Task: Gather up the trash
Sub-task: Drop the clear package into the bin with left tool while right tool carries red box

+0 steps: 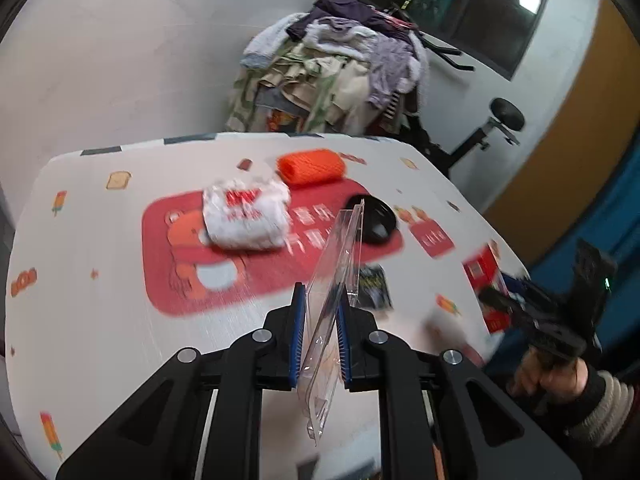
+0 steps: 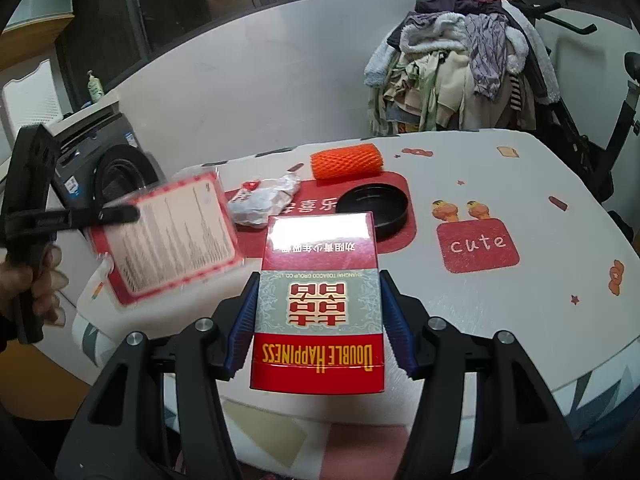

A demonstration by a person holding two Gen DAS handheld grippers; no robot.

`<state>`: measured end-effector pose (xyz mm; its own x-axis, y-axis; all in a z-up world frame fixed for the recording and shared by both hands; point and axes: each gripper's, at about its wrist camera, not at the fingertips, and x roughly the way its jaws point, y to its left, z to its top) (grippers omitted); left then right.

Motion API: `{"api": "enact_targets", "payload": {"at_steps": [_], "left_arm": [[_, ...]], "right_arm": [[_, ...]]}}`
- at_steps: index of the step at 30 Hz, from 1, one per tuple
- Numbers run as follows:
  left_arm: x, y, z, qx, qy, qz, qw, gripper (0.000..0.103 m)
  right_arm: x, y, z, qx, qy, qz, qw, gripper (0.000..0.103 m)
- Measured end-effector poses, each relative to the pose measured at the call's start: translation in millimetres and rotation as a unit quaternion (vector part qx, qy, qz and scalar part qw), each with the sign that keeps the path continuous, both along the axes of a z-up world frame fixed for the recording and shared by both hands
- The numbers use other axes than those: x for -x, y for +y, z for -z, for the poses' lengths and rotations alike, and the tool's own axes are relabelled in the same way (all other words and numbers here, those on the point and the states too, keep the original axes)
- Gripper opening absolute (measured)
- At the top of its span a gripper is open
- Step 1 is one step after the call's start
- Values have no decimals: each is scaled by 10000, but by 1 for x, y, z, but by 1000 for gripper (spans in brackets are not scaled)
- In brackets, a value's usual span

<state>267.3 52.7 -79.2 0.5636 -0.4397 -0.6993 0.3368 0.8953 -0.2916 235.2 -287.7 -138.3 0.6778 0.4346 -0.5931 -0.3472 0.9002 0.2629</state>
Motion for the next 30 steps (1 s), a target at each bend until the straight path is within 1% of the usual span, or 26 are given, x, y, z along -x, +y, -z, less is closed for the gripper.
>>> {"api": "enact_targets", "payload": {"at_steps": [5,8,14,19,24,30], "left_arm": [[53,-3,3,82,33,278,9996,15],[76,-6,7,80,66,413,9991,15],[118,-13,18,206,176,609,9978,15],[140,-19,32,135,291,734,9968,15],[157,-26,57,70,504,880,9948,15],[173,-42,87,-204,757,1098,9909,15]], "right_arm": [[22,-1,-9,-44,-68,-52,10000,58],[35,0,-12,-27,-104,-85,9999,58],[57,-1,-13,-18,-108,-109,9999,58],[71,-1,-10,51,-96,-113,9999,58],[82,-4,-5,76,-69,-101,9999,58],[89,-4,3,123,11,-107,9999,58]]}}
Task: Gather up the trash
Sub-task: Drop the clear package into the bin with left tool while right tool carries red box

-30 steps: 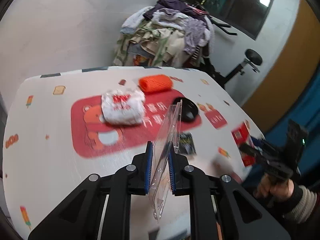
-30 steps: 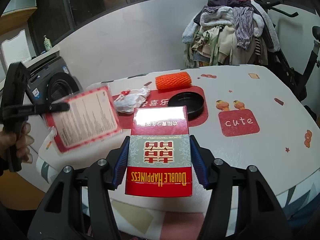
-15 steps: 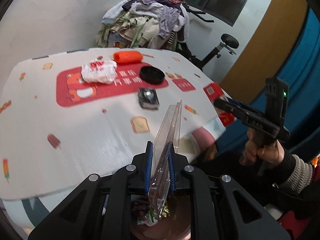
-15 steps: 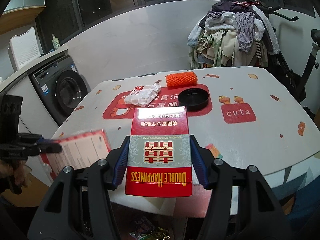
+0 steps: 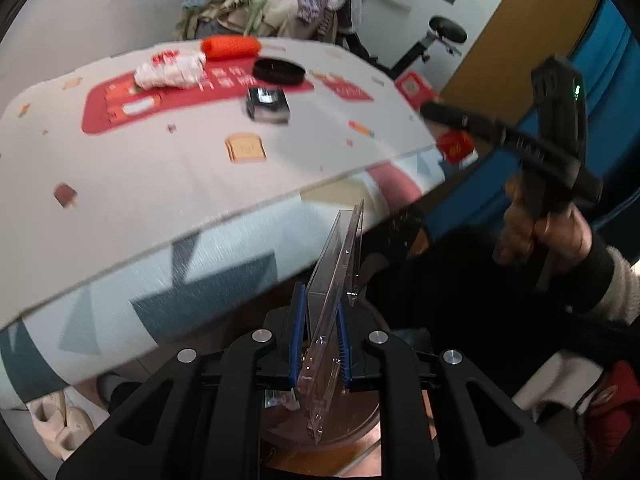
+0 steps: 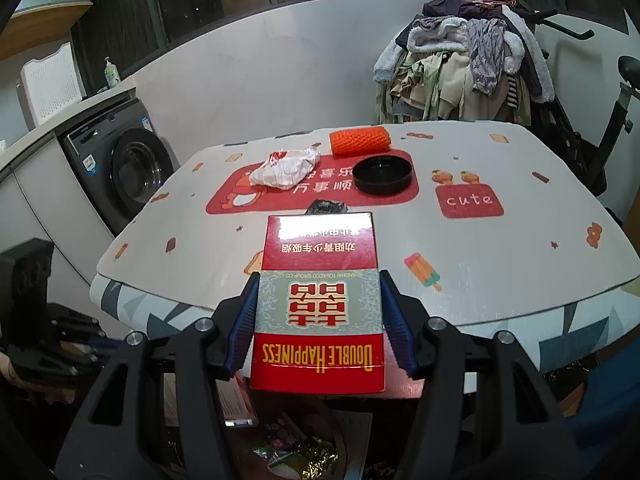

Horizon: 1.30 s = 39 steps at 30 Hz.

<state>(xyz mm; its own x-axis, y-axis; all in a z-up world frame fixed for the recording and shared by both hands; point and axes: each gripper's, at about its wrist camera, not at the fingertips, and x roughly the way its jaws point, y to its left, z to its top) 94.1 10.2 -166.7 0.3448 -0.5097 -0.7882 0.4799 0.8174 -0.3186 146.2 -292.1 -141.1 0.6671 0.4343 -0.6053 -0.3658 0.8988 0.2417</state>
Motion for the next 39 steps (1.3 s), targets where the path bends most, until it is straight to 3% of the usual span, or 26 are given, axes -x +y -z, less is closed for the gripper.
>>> {"api": "enact_targets", "payload": {"at_steps": [7,14,21,22,24,29,35,39], "left_arm": [[3,-24,32,-470,171,379,9980,15],[7,-51,62,-1193,42,917,9886,15],[9,-62,84,-1468,35,1077,9833,17],[9,-63,84,-1467,9,1087,9832,20],[9,-62,79,-1355,-138,1058,9850,53],[10,-48,56,-993,-581,638,9913,82],[16,-24,32,-693,-974,-38,9928,94],[34,-14,12,-605,-1579,-494,9844,97]], "right_arm": [[3,-1,9,-42,114,28,9999,58],[3,-3,16,-44,176,54,9998,58],[4,-6,26,-20,282,56,9996,58],[5,-6,27,-14,293,58,9996,58],[5,-6,29,-11,321,53,9995,58],[8,-3,34,77,338,-10,9994,58],[15,8,43,247,387,-234,9987,58],[21,17,51,269,452,-448,9976,58]]}}
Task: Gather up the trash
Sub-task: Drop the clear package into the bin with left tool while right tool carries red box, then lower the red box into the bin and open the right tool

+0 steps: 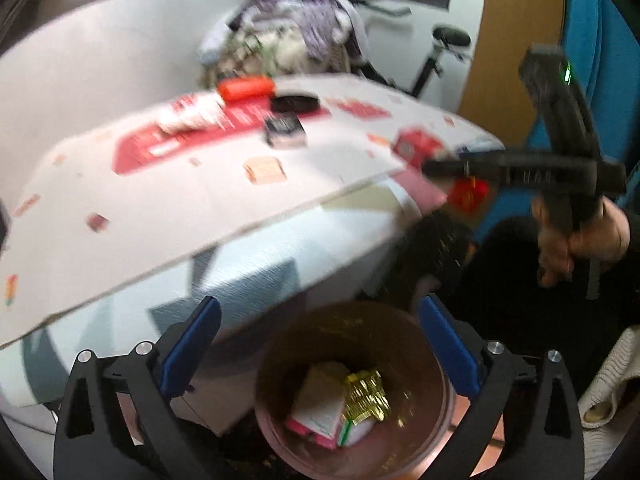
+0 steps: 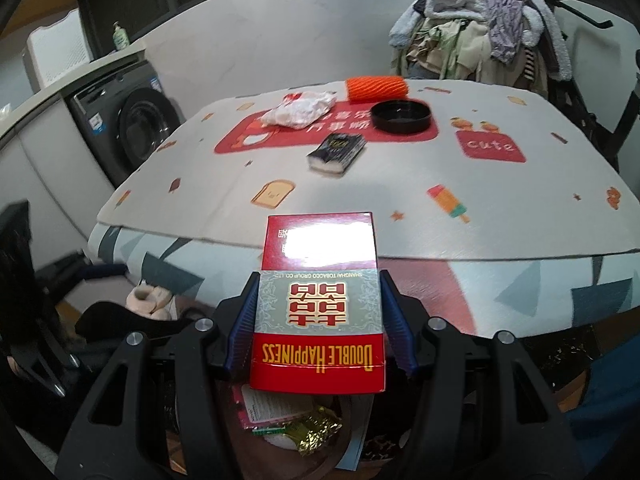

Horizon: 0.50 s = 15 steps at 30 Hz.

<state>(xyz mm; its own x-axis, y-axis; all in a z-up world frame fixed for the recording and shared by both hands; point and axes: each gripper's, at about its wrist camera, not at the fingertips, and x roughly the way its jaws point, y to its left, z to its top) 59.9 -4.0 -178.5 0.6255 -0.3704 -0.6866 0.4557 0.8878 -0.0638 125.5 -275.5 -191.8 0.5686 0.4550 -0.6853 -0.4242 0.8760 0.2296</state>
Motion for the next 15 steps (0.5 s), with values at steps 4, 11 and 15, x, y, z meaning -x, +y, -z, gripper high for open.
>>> {"api": "enact_targets", "payload": {"at_steps": [4,11,15], "left_arm": [[15,12,-16,51,-536,-387,9978,97],[16,33,-22,272,-697,-907,9931,97],[12,43,-18,389,-562,-1055,9921,97]], "right_arm": [[12,16,7,212,-80,-424,9988,58],[31,52,18,644,-13,-1463,9871,58],[35,66,31,856,270,-1856,9785,58]]}}
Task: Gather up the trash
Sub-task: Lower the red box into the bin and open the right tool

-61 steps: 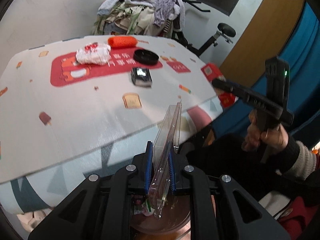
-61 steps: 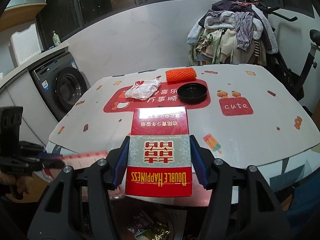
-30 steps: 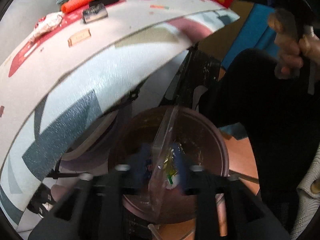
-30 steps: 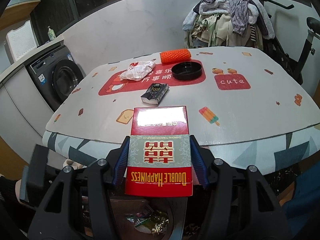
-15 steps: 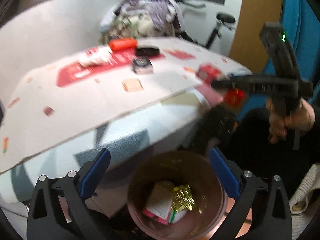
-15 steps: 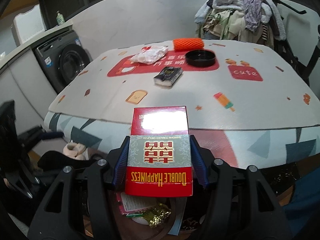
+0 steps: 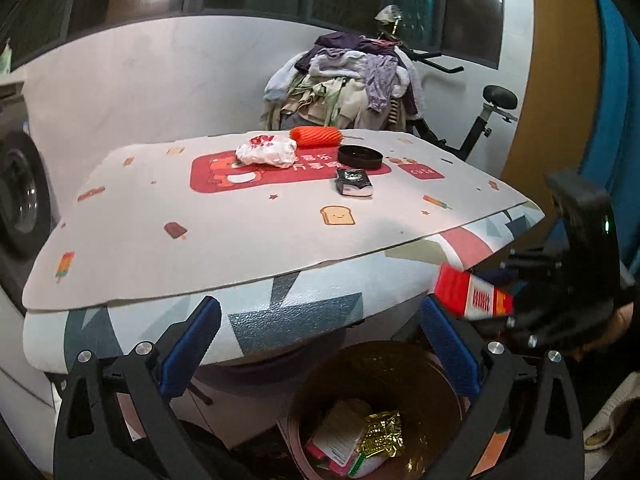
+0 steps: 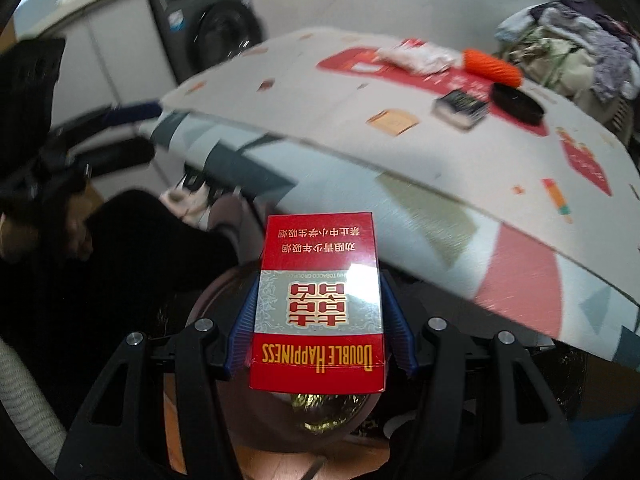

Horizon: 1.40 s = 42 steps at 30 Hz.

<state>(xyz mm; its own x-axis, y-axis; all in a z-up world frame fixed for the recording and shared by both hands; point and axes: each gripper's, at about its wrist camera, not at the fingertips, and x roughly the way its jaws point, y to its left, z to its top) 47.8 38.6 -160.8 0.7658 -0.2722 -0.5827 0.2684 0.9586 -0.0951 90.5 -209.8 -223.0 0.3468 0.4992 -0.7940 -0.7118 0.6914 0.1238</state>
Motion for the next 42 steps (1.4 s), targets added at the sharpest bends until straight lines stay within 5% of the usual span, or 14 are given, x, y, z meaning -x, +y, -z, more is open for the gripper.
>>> {"api": "enact_targets", "payload": {"at_steps": [7,21,28,42], "left_arm": [[-2,4,4,28,89,-71,9999,97],[-9,17,9,192,306,-304,9989,97],[-9,18,9,195,326,-318,9988,97],[-13,23,13,215,450,-407,9979,97]], "right_arm": [[1,19,23,440,477,-376,9972,58],[2,31,40,908,641,-422,9929,59],[0,32,39,981,579,-300,9930,95],[-4,25,33,958,415,-87,9945,97]]}}
